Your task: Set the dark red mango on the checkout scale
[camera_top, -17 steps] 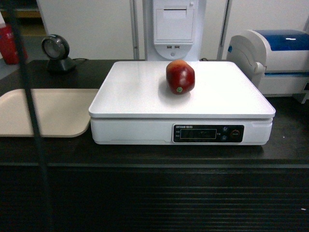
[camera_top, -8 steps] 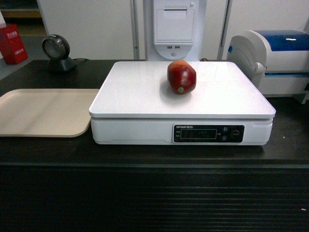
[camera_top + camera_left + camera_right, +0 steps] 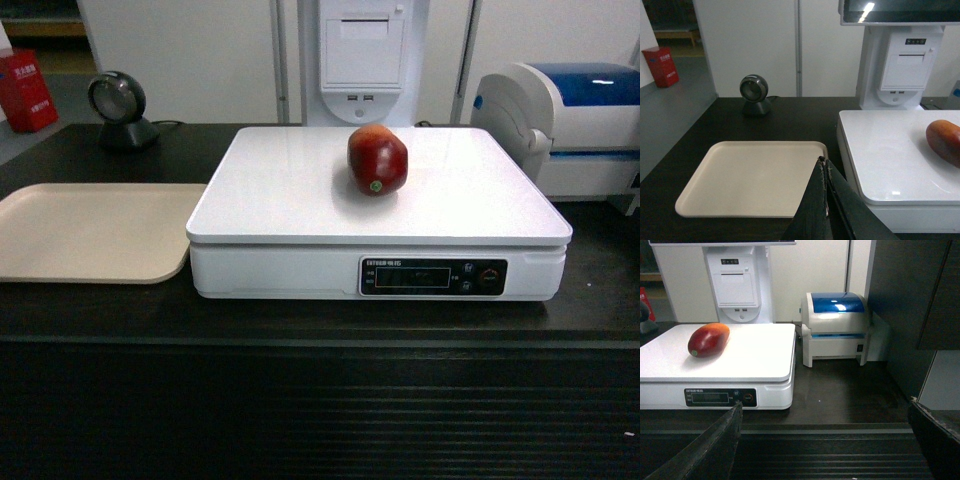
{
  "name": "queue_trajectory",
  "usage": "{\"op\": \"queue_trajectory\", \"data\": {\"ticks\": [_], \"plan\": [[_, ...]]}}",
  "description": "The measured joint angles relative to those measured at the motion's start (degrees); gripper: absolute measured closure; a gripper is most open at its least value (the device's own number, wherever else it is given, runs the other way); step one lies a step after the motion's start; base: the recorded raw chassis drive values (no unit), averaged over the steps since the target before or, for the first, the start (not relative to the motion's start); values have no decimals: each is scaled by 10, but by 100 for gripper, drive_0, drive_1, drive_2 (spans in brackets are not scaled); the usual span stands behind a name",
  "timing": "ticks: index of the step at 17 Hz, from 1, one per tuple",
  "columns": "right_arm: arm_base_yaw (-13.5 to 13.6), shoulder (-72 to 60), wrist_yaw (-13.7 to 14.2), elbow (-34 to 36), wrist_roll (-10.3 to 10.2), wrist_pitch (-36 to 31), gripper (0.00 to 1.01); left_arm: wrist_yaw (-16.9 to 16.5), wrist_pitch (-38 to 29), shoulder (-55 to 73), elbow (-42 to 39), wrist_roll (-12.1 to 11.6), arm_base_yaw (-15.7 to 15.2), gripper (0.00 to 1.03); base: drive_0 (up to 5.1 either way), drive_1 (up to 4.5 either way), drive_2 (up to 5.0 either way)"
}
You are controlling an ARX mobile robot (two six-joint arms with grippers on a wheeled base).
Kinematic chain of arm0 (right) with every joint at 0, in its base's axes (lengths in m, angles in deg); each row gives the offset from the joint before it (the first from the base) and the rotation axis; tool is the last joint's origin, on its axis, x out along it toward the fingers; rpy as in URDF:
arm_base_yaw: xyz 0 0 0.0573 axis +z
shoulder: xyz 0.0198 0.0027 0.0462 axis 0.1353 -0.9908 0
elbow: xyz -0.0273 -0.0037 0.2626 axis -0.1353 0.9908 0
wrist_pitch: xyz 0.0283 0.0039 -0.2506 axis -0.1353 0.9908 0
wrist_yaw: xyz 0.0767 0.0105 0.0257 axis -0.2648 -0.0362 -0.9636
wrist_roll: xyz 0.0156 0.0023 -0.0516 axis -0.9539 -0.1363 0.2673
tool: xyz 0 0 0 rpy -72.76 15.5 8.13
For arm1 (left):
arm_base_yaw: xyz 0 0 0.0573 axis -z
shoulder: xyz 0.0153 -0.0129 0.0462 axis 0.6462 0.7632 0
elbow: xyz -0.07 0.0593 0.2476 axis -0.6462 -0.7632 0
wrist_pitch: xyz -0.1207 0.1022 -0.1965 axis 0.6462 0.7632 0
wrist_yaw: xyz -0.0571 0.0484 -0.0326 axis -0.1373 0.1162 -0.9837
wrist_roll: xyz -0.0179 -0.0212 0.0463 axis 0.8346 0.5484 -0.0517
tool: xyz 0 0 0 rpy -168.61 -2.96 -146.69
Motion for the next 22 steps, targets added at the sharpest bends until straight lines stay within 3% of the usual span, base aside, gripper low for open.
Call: {"op": "queue_trajectory", "data": {"ticks": [6,7,9,22], "plan": [[0,0,0,0,0,0,3,-51,17,-117,-101,-1,-50,101,0,0,0],[0,0,0,0,0,0,3,-90,29,-138,-112,-1,-75,101,0,0,0],[0,0,0,0,0,0,3,-98,46,-171,-129,-1,-103,101,0,0,0],[0,0,0,0,0,0,3,-105,166,-350,-177,-1,-99,101,0,0,0]]}}
